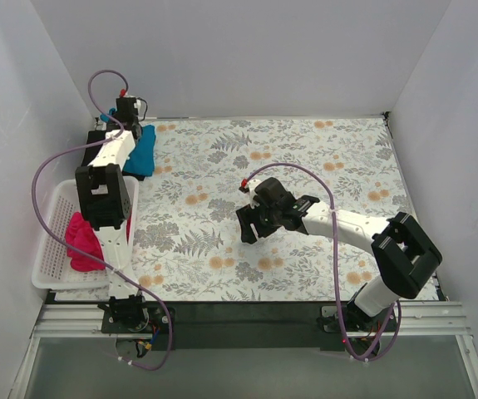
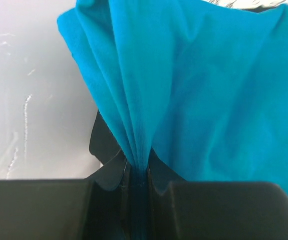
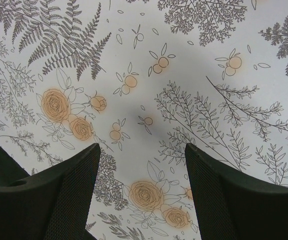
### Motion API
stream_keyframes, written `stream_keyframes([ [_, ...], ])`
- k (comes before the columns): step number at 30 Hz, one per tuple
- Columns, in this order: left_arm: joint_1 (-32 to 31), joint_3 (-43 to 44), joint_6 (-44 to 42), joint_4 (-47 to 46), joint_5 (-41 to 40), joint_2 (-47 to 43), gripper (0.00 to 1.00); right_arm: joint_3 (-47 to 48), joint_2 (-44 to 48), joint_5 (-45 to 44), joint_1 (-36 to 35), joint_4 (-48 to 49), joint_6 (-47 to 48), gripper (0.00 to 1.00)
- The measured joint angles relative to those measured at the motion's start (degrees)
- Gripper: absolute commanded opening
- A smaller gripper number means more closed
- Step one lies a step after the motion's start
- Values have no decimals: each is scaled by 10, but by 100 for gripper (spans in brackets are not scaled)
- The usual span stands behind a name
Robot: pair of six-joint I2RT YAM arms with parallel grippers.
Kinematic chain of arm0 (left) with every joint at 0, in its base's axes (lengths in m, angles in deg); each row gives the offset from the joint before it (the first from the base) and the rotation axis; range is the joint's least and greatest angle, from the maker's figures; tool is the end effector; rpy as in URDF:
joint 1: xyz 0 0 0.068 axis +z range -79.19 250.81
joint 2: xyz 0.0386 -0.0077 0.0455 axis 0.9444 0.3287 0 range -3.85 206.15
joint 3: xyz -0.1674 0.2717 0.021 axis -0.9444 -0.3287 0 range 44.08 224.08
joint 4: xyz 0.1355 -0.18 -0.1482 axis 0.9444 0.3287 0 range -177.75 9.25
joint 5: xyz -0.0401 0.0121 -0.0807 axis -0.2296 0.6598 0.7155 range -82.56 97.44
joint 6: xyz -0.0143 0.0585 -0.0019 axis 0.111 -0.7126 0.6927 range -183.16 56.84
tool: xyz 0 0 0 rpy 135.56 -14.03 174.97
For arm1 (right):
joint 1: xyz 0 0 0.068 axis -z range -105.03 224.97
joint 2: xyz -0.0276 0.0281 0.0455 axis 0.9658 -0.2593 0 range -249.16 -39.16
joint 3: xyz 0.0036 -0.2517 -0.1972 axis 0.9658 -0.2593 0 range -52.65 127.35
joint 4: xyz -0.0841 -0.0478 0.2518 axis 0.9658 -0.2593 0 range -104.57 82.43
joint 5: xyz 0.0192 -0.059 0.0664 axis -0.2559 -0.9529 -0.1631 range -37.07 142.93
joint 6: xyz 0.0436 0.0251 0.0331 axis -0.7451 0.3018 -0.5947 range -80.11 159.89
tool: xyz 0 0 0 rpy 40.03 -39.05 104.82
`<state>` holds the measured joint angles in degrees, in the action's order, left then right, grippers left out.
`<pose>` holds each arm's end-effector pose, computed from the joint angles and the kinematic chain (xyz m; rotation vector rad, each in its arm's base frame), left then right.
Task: Fold and stack the t-shirts
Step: Neatly place the folded tshirt to the corner
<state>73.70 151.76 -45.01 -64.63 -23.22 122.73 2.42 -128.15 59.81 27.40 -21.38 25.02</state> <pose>0.5473 0.0504 0.2636 -0.6679 2.1216 0.4694 0.2241 0.2533 0.2464 -0.7589 2.3804 0.6288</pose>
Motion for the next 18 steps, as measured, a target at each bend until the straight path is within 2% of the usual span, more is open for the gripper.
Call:
stream_keyframes([
  [13,13,-19,-43,-105,-78,68,0,0,-6,9,0,0,0,75],
  [16,19,-16,-45,-114,-82,71,2,0,-6,9,0,0,0,75],
  [18,22,-15,-45,-116,-85,72,9,0,-6,10,0,0,0,75],
])
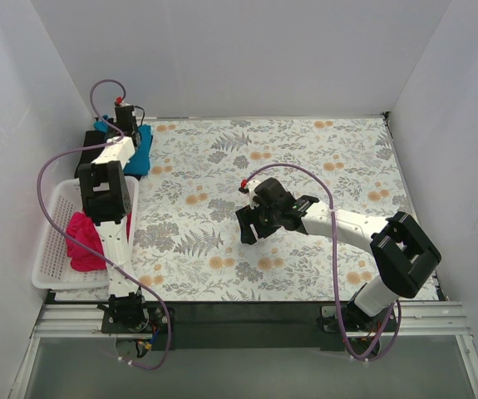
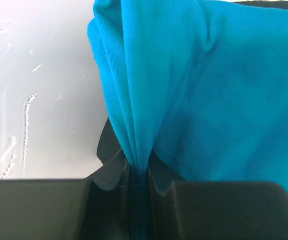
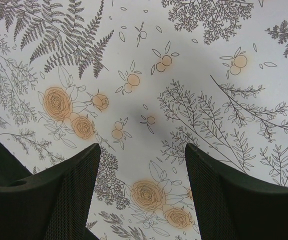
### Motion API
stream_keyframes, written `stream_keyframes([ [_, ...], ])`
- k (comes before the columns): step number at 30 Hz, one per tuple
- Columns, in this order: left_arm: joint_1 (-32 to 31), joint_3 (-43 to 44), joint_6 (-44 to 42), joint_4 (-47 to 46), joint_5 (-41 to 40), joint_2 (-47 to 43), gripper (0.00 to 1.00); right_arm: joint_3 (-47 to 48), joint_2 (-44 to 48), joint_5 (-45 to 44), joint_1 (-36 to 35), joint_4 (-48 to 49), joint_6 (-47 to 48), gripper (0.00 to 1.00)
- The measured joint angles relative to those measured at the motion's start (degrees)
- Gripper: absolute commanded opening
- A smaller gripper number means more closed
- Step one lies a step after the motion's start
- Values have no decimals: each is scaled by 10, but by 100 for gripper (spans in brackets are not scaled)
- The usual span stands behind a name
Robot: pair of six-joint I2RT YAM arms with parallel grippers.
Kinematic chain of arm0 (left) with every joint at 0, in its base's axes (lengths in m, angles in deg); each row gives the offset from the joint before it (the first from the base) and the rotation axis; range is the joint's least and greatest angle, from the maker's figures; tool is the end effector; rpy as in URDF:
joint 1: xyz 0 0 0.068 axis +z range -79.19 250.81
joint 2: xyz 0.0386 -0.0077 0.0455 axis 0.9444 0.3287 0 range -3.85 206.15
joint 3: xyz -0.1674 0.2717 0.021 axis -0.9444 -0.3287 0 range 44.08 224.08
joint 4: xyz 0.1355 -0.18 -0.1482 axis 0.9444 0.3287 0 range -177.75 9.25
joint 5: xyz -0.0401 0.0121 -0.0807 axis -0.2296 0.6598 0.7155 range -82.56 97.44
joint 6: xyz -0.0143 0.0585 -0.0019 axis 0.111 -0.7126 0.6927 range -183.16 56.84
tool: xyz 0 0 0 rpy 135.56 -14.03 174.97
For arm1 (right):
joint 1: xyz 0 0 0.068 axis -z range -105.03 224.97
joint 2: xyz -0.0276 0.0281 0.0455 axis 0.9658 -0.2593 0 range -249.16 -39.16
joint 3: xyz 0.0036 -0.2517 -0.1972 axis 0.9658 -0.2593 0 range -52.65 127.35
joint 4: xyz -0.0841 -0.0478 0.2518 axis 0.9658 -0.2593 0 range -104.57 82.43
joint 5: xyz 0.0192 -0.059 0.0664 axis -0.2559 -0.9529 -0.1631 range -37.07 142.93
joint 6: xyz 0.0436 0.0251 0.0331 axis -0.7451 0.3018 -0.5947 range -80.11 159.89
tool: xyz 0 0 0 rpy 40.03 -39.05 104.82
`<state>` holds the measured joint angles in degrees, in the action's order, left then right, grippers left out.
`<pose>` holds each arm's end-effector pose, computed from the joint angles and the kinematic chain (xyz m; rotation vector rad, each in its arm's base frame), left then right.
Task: Fold and stack the t-shirts
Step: Neatly place the folded tshirt to the corner
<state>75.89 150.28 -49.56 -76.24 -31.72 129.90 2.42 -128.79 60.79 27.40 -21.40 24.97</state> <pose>0.5683 0.0788 0.2065 -0.7004 2.0392 0.6788 0.2244 0.2548 0.2429 -0.7696 2.3937 0.6430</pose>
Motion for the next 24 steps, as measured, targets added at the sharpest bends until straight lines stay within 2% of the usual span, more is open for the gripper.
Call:
stream_keyframes([
  [2,2,2,1,-1,-3,0,15,0,0,0,0,0,0,75],
  [4,4,3,3,-2,-7,0,16,0,0,0,0,0,-1,75],
  [9,10,6,13,-2,-29,0,41,0,0,0,0,0,-2,75],
  [17,35,19,54,-11,-69,0,68,0,2,-17,0,-1,-2,76],
  [21,41,19,113,8,-59,-9,76,0,21,-41,4,-11,-1,77],
  [24,40,19,191,47,-7,-34,77,0,41,-60,13,-16,0,77],
])
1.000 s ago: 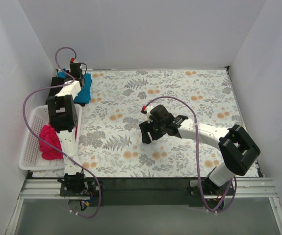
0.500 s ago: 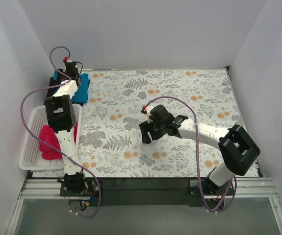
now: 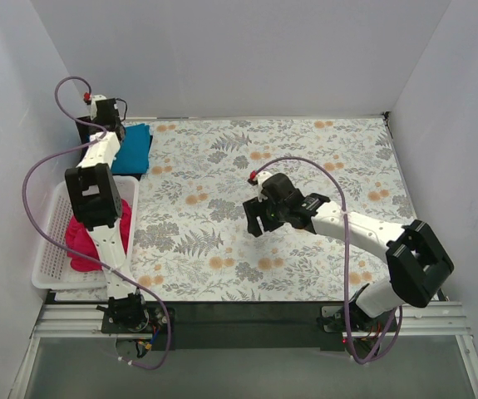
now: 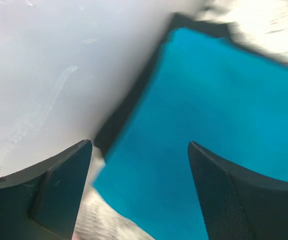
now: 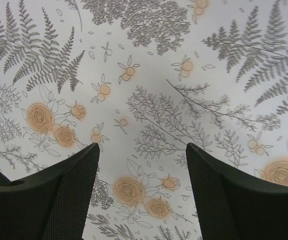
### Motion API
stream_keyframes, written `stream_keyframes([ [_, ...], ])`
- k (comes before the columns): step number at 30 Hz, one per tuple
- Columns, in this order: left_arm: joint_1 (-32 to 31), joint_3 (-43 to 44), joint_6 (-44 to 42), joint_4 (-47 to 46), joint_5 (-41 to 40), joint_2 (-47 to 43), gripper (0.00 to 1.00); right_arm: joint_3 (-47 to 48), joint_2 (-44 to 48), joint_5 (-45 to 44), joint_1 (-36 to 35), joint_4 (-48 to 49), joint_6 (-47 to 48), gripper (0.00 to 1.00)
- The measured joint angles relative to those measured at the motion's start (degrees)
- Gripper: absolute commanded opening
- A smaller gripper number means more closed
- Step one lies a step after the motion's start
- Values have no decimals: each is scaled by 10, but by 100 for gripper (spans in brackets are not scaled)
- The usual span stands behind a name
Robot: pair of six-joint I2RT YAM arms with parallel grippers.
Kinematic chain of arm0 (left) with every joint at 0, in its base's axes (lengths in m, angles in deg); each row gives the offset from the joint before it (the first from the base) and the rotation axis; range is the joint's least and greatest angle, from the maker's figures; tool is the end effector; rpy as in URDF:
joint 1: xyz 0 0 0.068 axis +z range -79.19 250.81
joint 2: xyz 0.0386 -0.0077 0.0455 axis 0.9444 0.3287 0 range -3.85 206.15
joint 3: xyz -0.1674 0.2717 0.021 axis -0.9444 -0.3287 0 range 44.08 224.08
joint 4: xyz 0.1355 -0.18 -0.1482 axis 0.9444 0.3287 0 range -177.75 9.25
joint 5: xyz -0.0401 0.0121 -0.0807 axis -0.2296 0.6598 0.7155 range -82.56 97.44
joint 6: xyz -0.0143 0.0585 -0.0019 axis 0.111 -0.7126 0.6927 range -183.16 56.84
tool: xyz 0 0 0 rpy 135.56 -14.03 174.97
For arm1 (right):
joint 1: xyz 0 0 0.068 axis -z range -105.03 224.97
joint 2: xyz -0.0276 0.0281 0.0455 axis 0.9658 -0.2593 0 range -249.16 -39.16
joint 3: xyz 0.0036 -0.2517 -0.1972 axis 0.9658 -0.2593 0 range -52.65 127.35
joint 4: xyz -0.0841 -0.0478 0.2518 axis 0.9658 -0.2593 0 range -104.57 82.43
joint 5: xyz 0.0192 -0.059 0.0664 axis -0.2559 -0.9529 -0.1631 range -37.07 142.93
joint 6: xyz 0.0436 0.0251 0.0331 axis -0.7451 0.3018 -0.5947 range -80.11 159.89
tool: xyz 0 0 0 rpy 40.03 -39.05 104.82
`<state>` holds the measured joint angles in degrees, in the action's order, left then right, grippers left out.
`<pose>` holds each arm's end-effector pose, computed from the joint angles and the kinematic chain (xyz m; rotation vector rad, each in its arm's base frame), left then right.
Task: Fold and stack the t-shirts
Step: Neatly place the folded tshirt to the corner, then reset both grippers
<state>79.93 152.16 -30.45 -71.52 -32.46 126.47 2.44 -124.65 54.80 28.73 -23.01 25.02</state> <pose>0.5527 0.1177 0.2438 -1.0836 1.8140 0.5341 0.2252 0.2375 0.2631 -0.6753 2.3447 0.5374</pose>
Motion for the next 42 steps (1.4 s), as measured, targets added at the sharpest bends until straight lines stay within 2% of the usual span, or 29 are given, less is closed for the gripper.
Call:
stream_keyframes([
  [4,-1,-14,135,49,136,-71,83,5,31,-44,21,-22,1,79],
  [8,-4,-84,257,59,310,-202,88,17,76,-104,57,-52,2,94],
  [11,-20,-141,315,52,411,-305,91,30,120,-156,90,-79,2,98],
  [15,-69,-248,352,55,496,-451,95,51,192,-230,136,-116,2,98],
  [19,-111,-328,361,95,527,-588,96,57,287,-304,157,-134,7,98],
  [25,-109,-346,350,190,442,-810,97,58,431,-376,158,-148,37,98],
  [29,-131,-323,353,249,303,-924,97,47,522,-399,158,-146,68,98],
  [33,-182,-331,357,285,170,-993,97,26,592,-408,158,-145,95,98],
  [35,-203,-355,354,287,132,-1019,96,12,615,-409,158,-145,103,98],
  [42,-228,-463,350,277,83,-1093,97,-39,654,-407,158,-146,108,98],
])
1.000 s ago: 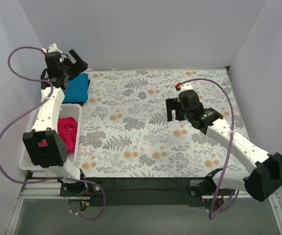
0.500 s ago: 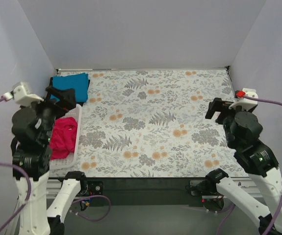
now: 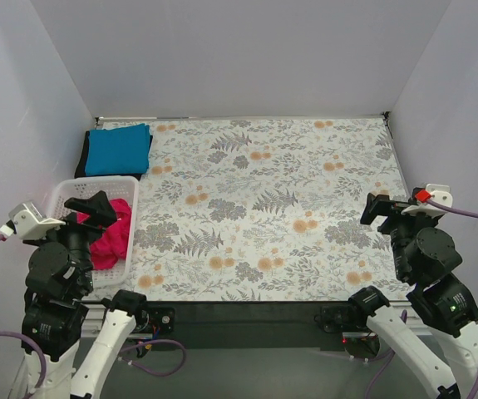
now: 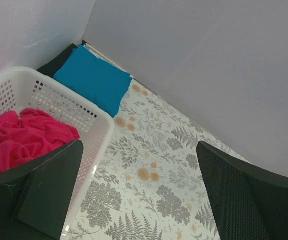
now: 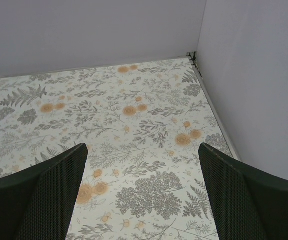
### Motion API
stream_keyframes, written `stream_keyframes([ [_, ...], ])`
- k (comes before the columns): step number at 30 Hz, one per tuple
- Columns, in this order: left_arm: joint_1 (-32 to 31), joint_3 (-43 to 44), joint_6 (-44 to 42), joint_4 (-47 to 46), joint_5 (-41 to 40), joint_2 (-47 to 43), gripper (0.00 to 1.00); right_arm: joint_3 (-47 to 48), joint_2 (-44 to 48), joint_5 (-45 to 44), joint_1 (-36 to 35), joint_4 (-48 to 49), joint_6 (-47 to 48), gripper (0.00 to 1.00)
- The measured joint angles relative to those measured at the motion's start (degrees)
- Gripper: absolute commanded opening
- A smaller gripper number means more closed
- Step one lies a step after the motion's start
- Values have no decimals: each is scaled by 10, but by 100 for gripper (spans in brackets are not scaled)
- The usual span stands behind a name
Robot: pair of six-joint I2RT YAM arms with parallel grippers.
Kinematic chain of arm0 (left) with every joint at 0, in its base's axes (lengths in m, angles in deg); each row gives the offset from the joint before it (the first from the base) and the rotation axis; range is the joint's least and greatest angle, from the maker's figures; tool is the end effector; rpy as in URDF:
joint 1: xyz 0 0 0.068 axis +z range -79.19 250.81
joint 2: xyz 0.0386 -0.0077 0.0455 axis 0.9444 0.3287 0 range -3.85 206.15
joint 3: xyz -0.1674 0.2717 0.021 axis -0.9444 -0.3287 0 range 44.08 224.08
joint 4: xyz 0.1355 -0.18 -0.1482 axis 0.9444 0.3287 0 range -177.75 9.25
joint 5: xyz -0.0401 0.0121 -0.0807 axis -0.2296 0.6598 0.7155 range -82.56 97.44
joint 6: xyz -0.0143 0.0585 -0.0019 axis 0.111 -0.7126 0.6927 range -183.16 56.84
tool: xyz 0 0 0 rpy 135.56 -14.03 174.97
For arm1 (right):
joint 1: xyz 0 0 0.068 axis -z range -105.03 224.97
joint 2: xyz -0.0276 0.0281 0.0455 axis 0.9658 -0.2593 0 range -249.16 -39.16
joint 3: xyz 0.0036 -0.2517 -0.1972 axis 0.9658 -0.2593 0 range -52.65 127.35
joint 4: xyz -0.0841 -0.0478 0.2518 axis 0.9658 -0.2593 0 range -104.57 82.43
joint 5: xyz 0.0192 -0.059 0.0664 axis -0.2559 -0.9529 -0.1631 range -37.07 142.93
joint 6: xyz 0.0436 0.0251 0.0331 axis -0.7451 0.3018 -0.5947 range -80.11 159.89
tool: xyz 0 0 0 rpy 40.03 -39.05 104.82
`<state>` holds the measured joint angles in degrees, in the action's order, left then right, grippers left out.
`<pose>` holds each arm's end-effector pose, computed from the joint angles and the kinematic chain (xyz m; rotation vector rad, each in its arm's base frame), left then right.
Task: Fold and stack the t-shirts
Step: Reset both grippers
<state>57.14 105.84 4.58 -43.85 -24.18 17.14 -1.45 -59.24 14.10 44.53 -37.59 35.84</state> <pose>-0.0011 0.0243 0.4304 -1.1092 1.2302 -0.6444 0.0328 -0.0130 0.4054 0.1780 1.5457 -0.0504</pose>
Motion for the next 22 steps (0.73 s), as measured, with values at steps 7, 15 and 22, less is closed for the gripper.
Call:
stream_keyframes([
  [7,0,-87,-14,-62,-8,-56,97,-15,18,2,0,7,7,98],
  [15,-1,-152,-20,-117,0,-66,97,-50,31,17,0,28,12,98],
  [22,-1,-179,-26,-149,7,-75,98,-54,33,29,0,36,14,98],
])
